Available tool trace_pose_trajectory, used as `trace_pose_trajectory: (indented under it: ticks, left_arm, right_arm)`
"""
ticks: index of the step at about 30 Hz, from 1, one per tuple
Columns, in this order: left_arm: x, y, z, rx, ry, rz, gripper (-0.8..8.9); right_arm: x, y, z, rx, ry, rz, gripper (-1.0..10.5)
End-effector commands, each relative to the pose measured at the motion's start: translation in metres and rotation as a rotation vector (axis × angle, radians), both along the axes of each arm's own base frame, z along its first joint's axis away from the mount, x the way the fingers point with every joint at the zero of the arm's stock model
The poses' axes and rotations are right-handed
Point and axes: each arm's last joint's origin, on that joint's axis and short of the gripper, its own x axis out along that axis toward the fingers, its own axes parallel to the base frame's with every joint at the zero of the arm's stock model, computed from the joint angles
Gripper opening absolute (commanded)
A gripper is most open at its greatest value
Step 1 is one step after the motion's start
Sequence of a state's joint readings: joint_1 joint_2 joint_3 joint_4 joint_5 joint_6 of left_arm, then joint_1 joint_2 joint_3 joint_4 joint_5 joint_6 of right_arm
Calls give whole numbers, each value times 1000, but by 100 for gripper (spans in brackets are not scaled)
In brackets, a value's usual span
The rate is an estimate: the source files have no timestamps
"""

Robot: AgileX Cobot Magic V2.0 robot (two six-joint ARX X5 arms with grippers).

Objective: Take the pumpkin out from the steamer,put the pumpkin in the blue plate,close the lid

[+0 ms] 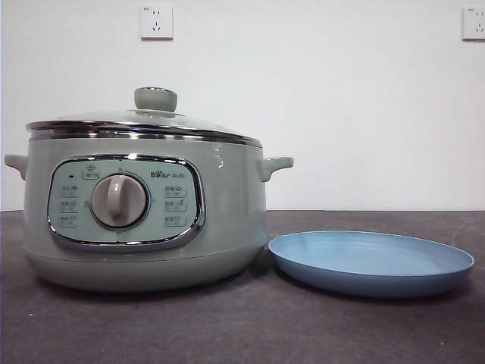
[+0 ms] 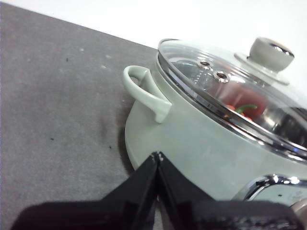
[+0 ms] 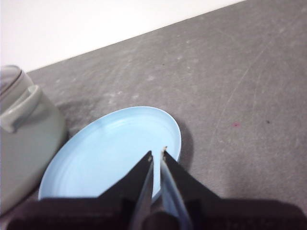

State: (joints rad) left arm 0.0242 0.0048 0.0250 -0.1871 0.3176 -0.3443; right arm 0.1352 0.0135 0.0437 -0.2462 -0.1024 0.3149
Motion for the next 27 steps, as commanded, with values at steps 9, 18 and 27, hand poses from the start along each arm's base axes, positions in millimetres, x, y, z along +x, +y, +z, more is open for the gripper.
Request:
trace_pose_trajectory:
  ticks: [9,18,27]
  left_arm:
    - [-1,-1,3,-43,7,-16,-9]
    - [0,0,47,-52,-6,-13,-9]
    - [22,-2,112,17,-2,-87,-9]
  right_arm:
    - [0,0,3,129,24,-13,-19]
    - [1,1,48,142,7,-1,-19]
    - [16,4,119,19,-5,68,-17]
